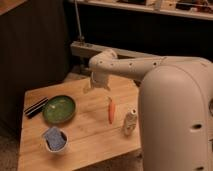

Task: Push the eraser across the table

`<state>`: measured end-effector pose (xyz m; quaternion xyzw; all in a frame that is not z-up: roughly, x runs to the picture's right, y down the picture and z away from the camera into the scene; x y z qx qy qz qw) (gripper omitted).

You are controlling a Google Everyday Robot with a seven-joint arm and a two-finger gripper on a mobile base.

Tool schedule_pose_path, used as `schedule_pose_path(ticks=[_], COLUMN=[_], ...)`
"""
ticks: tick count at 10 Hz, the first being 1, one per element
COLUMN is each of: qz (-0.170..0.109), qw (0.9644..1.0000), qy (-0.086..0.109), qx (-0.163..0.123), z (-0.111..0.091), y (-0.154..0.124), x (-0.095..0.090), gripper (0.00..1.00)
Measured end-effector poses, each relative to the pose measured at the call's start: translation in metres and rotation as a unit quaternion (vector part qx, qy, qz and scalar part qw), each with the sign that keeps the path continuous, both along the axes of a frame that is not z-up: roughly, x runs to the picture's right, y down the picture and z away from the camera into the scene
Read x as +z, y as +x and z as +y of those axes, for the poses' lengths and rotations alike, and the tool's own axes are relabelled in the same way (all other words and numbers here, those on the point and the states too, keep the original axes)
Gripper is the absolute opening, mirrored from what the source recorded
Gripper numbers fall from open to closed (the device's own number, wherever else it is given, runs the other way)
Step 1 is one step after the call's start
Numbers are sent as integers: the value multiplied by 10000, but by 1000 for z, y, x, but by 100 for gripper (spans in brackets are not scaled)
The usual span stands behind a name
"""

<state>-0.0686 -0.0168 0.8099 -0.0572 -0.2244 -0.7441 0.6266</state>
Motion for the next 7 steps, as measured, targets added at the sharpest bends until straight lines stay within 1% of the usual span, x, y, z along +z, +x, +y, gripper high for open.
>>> schedule_pose_path(ticks=[1,3,5,7], qz=[-230,-198,-243,-222], qw=[9995,9994,9994,9995], qy=[181,231,197,202], qx=[-100,-135,-127,-116], z=[-10,-13,-11,-12], y=[-25,-20,-25,-22], x=[-13,-12,-14,-13], gripper=[80,80,80,80])
